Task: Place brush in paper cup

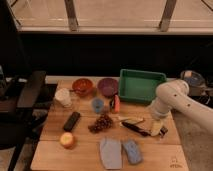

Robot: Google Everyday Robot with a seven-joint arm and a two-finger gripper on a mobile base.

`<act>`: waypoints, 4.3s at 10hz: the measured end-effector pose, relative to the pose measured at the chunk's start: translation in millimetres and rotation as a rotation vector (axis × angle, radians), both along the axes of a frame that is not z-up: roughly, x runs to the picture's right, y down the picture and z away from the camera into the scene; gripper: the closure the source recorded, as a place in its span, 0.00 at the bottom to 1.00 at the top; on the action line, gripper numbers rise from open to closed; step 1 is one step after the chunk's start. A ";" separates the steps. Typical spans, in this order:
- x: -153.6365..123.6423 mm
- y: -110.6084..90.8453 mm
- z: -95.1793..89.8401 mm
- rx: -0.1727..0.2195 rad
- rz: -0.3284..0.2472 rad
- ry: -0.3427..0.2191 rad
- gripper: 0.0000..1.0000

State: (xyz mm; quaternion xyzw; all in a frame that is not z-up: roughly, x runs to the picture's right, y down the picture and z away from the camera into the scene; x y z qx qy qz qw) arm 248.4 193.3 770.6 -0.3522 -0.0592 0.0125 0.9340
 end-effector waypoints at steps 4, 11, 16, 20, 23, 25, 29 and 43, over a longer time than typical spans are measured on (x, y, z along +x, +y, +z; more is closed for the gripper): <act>0.3 17.3 11.8 -0.040 0.000 0.004 0.20; 11.4 37.7 28.6 -0.047 0.034 0.042 0.20; 20.3 65.2 43.4 -0.073 0.070 0.060 0.43; 17.5 58.0 30.3 -0.031 0.044 0.110 0.81; 16.9 44.9 20.7 0.013 0.044 0.130 0.82; 19.6 27.6 10.0 0.058 0.037 0.144 0.82; 34.9 -13.8 -12.6 0.135 0.046 0.147 0.82; -115.3 -91.3 -0.3 0.201 -0.101 -0.205 0.82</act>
